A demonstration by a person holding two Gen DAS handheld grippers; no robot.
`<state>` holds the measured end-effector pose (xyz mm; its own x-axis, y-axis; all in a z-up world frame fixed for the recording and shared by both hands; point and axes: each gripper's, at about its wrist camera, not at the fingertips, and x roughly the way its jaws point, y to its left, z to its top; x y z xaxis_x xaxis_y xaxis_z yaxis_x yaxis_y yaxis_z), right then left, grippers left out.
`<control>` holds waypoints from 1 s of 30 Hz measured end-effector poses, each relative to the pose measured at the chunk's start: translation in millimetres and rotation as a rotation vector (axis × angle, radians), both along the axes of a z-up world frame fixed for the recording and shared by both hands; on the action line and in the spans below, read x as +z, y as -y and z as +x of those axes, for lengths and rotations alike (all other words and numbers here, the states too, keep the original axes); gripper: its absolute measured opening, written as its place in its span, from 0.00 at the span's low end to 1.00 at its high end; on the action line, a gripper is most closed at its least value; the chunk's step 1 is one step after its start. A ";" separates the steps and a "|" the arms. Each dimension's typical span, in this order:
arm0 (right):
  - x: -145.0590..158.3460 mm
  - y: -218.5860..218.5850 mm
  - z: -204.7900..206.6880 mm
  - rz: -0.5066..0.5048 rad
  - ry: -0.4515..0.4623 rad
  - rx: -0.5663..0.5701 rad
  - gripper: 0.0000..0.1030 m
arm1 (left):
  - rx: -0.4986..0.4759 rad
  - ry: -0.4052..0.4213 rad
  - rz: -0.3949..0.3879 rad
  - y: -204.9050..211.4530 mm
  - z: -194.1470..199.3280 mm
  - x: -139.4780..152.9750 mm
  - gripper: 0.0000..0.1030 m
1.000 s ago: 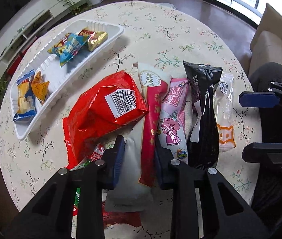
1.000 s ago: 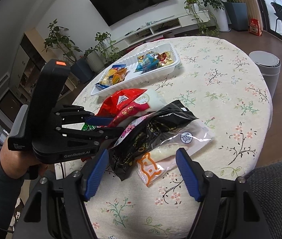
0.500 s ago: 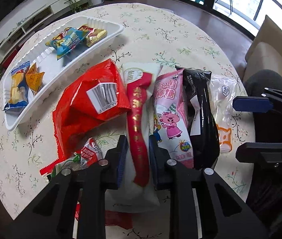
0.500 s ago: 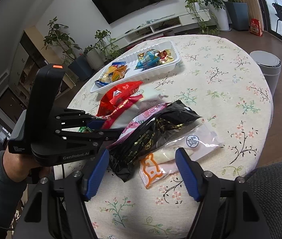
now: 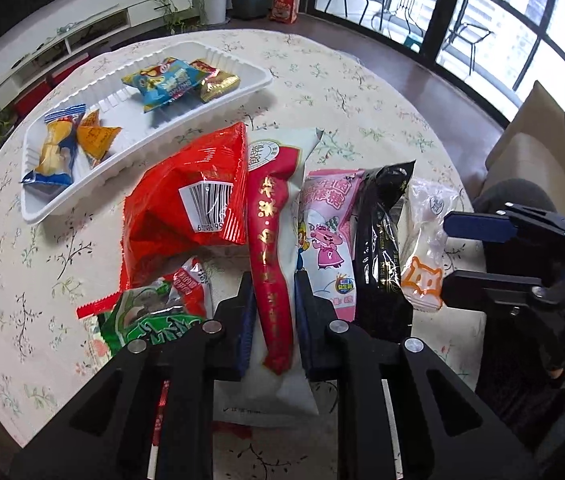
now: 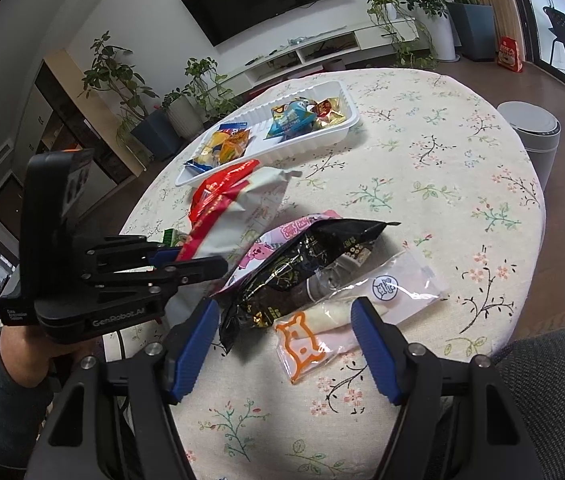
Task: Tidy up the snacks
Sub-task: 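Grasp the red-white stick packet with the left tool while the right tool grasps the black packet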
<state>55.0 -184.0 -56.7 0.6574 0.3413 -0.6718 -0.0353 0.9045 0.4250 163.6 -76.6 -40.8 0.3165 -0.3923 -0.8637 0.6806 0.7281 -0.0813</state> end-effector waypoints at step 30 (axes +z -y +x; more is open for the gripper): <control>-13.4 -21.9 63.8 -0.077 -0.287 -0.015 0.70 | 0.115 0.007 -0.264 -71.9 -39.5 24.0 0.05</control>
<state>118.8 -162.0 -70.1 0.4416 0.2739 -0.8544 0.0903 0.9339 0.3461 124.1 -4.8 -16.8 0.3770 -0.5650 -0.7339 0.5963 0.7544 -0.2745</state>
